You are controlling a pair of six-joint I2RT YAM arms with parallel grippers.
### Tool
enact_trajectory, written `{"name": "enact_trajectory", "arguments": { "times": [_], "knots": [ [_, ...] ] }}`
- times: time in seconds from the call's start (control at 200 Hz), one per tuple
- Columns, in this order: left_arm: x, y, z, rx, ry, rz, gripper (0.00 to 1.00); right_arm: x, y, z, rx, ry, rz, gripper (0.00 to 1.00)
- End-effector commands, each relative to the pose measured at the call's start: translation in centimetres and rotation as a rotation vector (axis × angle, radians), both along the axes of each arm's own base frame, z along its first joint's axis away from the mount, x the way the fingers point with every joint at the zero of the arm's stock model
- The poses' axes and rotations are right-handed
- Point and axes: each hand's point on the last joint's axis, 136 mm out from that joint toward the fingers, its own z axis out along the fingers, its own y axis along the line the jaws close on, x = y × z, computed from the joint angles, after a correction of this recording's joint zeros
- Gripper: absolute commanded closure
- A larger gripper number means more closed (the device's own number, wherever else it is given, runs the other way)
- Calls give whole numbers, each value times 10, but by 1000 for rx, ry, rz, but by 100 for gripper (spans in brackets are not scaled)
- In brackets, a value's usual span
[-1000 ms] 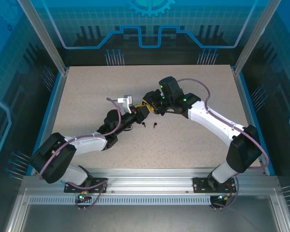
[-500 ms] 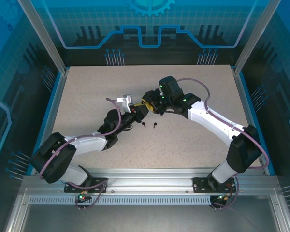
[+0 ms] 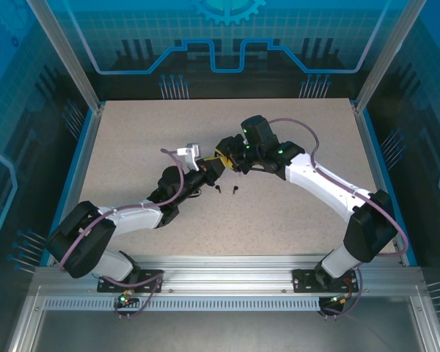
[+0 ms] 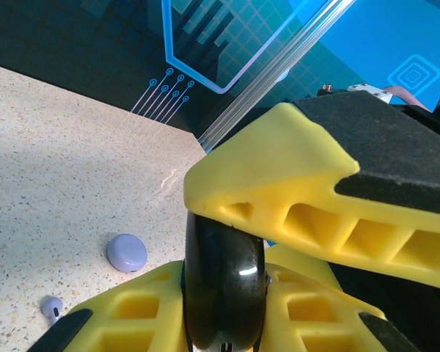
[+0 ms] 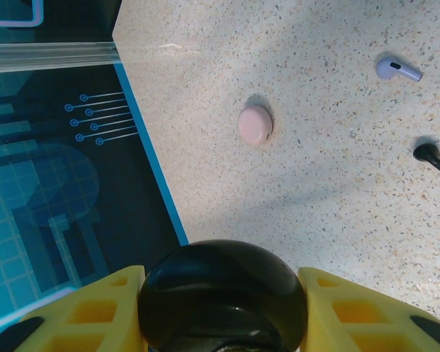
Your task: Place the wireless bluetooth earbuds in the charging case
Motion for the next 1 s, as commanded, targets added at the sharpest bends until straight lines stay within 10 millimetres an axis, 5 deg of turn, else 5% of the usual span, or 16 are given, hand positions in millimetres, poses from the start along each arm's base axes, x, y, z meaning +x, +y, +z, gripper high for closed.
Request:
{"name": "enact_trajectory", "arguments": {
  "times": [0.0,0.235,0.405,0.605,0.995],
  "knots": [
    [4,0,33,-66,-69,16,99,-10,8,25,55,-36,33,63],
    [-2,-2,25,-26,-30,-15,100,10,-18,50,25,-133,-7,31],
    [-11,-5,22,25,-8,-93,100,7,-66,65,-52,-228,-32,27],
    [-22,-6,27,69,11,-258,100,-5,-112,47,-185,-370,86,26],
    [-45,-21,45,109,30,-497,100,-45,-76,41,-154,-738,545,28]
  ]
}}
